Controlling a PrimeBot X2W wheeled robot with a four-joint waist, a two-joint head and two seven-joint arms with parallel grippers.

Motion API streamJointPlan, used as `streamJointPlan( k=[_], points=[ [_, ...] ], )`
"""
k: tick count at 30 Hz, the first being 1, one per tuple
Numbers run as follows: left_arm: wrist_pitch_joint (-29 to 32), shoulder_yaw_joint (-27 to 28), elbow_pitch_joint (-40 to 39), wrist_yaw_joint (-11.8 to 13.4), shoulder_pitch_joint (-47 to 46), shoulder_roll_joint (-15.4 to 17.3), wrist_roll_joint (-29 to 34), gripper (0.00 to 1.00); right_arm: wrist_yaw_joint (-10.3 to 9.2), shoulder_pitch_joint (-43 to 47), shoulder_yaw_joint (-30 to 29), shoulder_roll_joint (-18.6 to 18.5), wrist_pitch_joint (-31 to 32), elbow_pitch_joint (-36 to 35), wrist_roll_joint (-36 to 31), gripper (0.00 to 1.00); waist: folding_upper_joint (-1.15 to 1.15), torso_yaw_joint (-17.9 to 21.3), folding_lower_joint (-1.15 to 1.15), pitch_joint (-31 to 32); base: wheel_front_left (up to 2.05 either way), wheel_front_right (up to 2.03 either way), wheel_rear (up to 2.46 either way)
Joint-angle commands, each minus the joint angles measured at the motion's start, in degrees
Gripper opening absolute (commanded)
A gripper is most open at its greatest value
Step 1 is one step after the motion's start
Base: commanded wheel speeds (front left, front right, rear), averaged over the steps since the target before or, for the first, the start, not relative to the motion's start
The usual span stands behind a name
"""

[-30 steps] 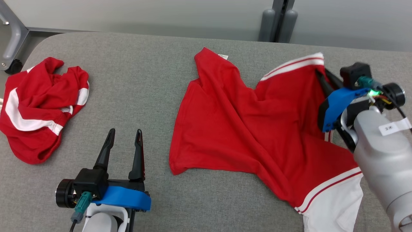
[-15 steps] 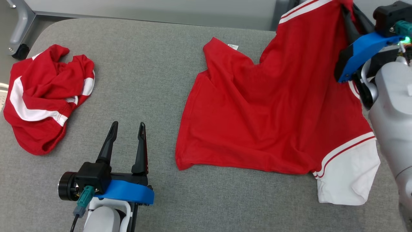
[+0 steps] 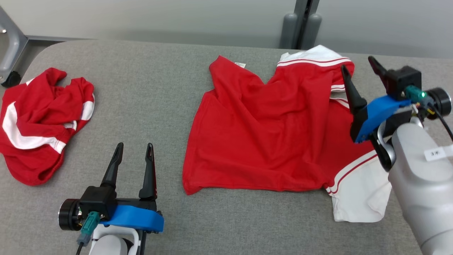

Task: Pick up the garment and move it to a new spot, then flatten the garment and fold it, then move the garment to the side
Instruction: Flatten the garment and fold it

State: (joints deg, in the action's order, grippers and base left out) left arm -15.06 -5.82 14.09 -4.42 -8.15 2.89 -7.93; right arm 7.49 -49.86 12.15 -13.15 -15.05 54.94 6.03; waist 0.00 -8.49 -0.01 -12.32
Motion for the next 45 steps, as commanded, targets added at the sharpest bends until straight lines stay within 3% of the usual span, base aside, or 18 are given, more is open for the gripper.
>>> streamJointPlan(
  k=[1,13,25,34,45],
  points=[
    [-0.2,0.8,0.0,-0.1,0.7,0.0,0.7,1.00,0.01,4.0,-0.6,-0.3,-0.2,-2.9,0.9,1.00,0.00,1.7,0.01,1.9,0.00,0.00,0.00],
    [-0.2,3.8,0.2,-1.2,4.0,0.0,3.0,1.00,0.01,27.3,-5.5,3.5,-0.2,-25.3,1.2,1.00,0.00,6.8,0.01,6.7,0.00,0.00,0.00],
    [-0.2,4.4,1.3,-1.6,8.0,0.0,3.7,1.00,0.01,45.5,-11.7,8.3,-0.2,-38.9,-1.7,1.00,0.00,8.4,0.01,11.2,0.00,0.00,0.00],
    [-0.2,4.7,1.5,-1.7,8.9,0.0,4.2,1.00,0.01,52.6,-14.5,10.1,-0.2,-42.4,-3.5,1.00,0.00,8.4,0.01,12.2,0.00,0.00,0.00],
    [-0.2,5.3,1.9,-1.9,8.7,0.0,4.7,1.00,0.01,52.8,-14.6,10.3,-0.2,-41.7,-3.9,1.00,0.00,8.4,0.01,12.0,0.00,0.00,0.00]
  ],
)
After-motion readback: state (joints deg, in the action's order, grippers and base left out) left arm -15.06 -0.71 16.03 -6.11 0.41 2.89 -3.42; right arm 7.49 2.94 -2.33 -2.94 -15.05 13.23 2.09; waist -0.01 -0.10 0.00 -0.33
